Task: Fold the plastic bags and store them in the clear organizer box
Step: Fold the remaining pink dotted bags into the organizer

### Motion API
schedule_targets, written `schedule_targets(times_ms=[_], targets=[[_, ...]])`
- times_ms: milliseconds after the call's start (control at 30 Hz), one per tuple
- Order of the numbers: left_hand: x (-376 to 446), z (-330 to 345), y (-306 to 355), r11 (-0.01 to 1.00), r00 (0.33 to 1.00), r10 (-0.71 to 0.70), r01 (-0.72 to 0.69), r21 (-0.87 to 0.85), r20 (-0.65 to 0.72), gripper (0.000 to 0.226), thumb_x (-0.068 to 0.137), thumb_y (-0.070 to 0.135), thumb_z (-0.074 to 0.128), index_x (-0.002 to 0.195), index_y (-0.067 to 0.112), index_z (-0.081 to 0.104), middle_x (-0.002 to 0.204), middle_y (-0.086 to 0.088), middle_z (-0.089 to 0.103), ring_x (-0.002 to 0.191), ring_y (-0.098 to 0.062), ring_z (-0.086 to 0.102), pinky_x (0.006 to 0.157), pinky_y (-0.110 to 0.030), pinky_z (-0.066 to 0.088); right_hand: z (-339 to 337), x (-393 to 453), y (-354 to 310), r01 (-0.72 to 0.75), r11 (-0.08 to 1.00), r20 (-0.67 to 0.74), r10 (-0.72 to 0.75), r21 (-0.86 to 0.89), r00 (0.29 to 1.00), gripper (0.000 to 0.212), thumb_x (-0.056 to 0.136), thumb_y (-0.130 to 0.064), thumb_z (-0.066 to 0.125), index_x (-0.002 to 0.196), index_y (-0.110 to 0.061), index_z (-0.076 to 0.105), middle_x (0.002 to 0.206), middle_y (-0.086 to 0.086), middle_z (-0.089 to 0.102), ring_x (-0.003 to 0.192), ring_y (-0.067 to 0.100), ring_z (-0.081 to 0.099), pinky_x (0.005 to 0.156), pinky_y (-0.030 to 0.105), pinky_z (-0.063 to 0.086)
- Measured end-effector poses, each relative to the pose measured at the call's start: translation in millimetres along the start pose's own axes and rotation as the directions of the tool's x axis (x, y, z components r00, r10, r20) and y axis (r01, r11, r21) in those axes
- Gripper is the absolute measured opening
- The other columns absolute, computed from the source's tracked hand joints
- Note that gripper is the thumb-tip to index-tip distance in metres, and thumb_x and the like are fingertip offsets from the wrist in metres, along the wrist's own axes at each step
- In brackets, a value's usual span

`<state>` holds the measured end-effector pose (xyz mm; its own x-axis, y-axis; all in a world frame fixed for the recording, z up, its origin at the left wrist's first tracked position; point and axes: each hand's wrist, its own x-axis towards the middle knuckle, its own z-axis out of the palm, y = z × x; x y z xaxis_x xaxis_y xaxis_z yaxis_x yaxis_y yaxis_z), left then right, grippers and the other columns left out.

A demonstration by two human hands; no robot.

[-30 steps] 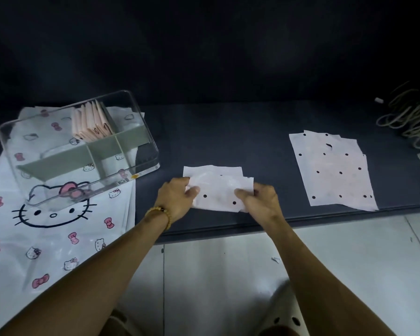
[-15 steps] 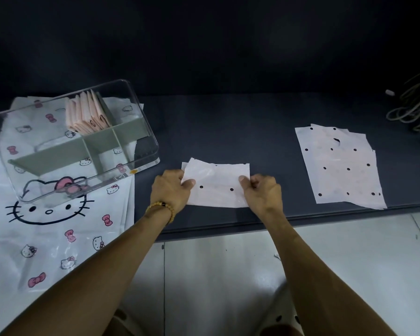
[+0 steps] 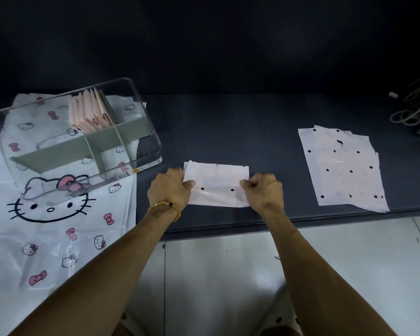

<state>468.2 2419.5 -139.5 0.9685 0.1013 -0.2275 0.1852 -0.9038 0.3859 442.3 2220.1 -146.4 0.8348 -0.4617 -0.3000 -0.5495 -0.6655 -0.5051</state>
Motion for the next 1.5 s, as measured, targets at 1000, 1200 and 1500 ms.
schedule_targets(times_ms=[1000, 1200, 1500], targets=[[-9.9, 25.6, -27.4, 0.679, 0.69, 0.695, -0.723, 0.13, 0.203, 0.054, 0.102, 0.031, 0.031, 0.151, 0.018, 0.012, 0.159, 0.005, 0.003, 0.145, -0.008, -0.003, 0.112, -0.017, -0.011, 10.8, -28.8, 37.3, 0.702, 0.595, 0.288, -0.645, -0.391, 0.708, 0.052, 0.104, -0.034, 0.023, 0.152, -0.018, 0.014, 0.16, -0.002, 0.005, 0.148, 0.015, 0.002, 0.12, 0.036, 0.002], [-13.0, 20.9, -25.9, 0.743, 0.74, 0.655, -0.667, 0.045, 0.156, 0.043, 0.098, 0.027, 0.048, 0.14, 0.02, 0.044, 0.151, -0.003, 0.028, 0.143, -0.017, 0.019, 0.114, -0.026, 0.02, -18.0, -32.5, 52.4, 0.616, 0.648, 0.179, -0.61, -0.448, 0.772, 0.045, 0.1, -0.028, 0.04, 0.143, -0.013, 0.042, 0.152, 0.01, 0.034, 0.142, 0.028, 0.027, 0.115, 0.041, 0.021], [-10.6, 12.5, -26.9, 0.697, 0.698, 0.678, -0.71, 0.1, 0.229, 0.049, 0.093, 0.045, 0.05, 0.135, 0.022, 0.047, 0.141, -0.003, 0.041, 0.141, -0.02, 0.022, 0.111, -0.039, 0.033, 4.1, -43.9, 14.2, 0.719, 0.573, 0.123, -0.743, -0.394, 0.658, 0.031, 0.078, -0.001, 0.068, 0.109, -0.003, 0.066, 0.104, 0.014, 0.069, 0.097, 0.032, 0.064, 0.073, 0.04, 0.058]])
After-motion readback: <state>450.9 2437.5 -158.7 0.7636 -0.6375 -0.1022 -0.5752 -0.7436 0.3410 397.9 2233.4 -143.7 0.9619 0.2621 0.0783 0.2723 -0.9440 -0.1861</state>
